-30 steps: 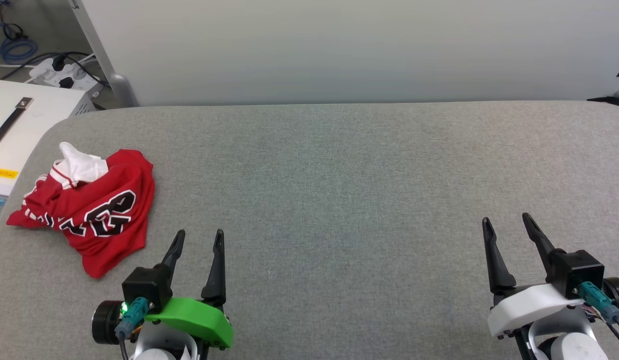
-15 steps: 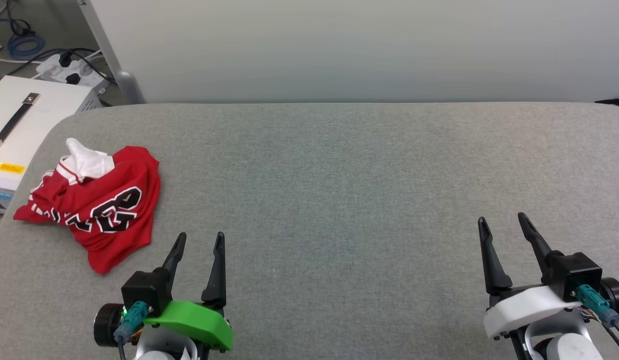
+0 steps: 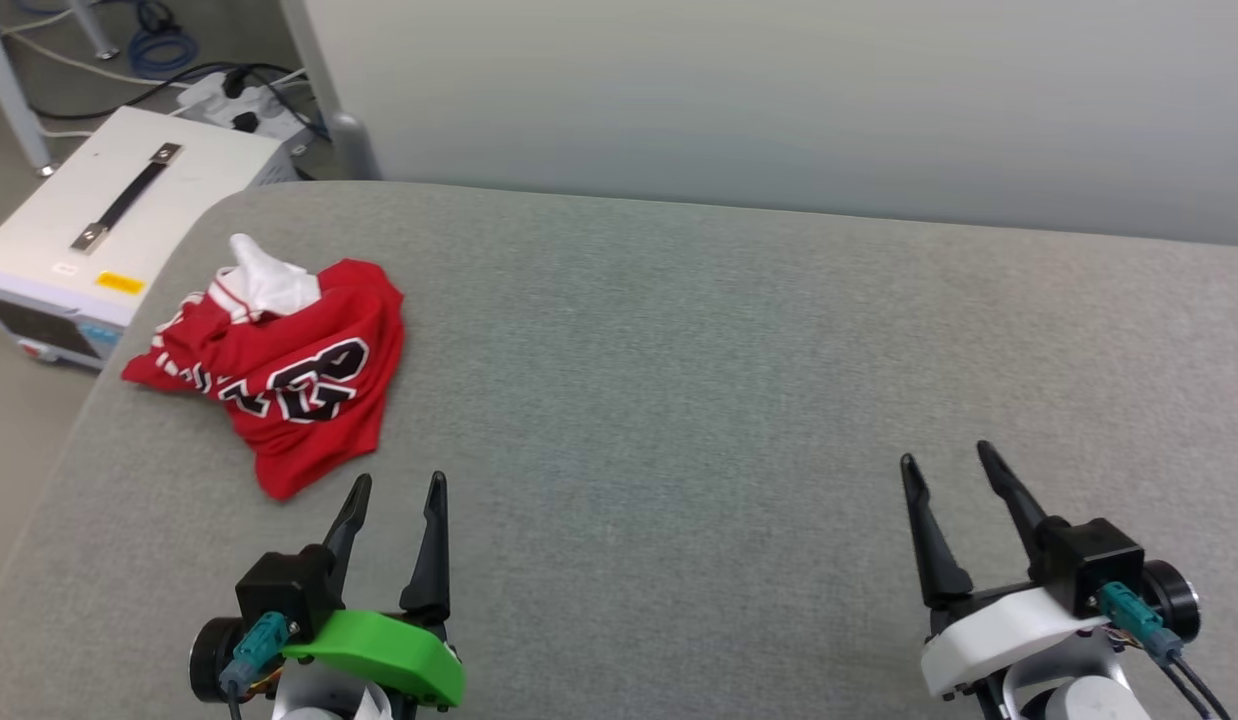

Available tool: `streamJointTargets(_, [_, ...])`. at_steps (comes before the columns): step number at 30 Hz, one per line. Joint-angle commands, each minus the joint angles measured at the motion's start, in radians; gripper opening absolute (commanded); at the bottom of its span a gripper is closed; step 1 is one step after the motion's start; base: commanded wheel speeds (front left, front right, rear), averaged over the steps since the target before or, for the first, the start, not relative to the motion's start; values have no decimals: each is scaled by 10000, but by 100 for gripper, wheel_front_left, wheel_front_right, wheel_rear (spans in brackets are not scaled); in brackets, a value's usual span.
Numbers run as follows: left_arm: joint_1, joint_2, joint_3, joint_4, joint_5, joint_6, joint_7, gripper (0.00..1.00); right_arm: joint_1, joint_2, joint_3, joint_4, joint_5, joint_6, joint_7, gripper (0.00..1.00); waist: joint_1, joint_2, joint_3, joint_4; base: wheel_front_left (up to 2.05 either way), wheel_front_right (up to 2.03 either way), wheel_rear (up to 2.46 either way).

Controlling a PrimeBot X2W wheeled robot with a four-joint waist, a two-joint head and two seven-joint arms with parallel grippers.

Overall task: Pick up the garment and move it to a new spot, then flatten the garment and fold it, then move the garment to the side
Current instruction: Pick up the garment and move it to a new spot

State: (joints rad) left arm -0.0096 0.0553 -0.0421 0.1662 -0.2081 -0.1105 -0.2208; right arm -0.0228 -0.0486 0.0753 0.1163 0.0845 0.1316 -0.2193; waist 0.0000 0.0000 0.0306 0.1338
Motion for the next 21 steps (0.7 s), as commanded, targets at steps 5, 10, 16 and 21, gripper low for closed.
streamJointTargets(5, [264, -47, 33, 157, -122, -94, -187, 100, -79, -15, 274, 208, 62, -9, -206, 100, 0, 0, -125, 1005, 0, 0, 0])
streamJointTargets(10, [347, -50, 2, 270, -202, -165, -334, 100, -88, -16, 415, 331, 123, -9, -351, 100, 0, 0, -167, 1820, 0, 0, 0])
streamJointTargets(16, [376, -51, 142, 368, -270, -200, -410, 100, -104, -16, 471, 409, 223, -9, -425, 100, 0, 0, -193, 2322, 0, 0, 0])
streamJointTargets(21, [370, -51, 219, 332, -303, -200, -410, 100, -134, -16, 479, 411, 245, -9, -425, 100, 0, 0, -171, 2486, 0, 0, 0])
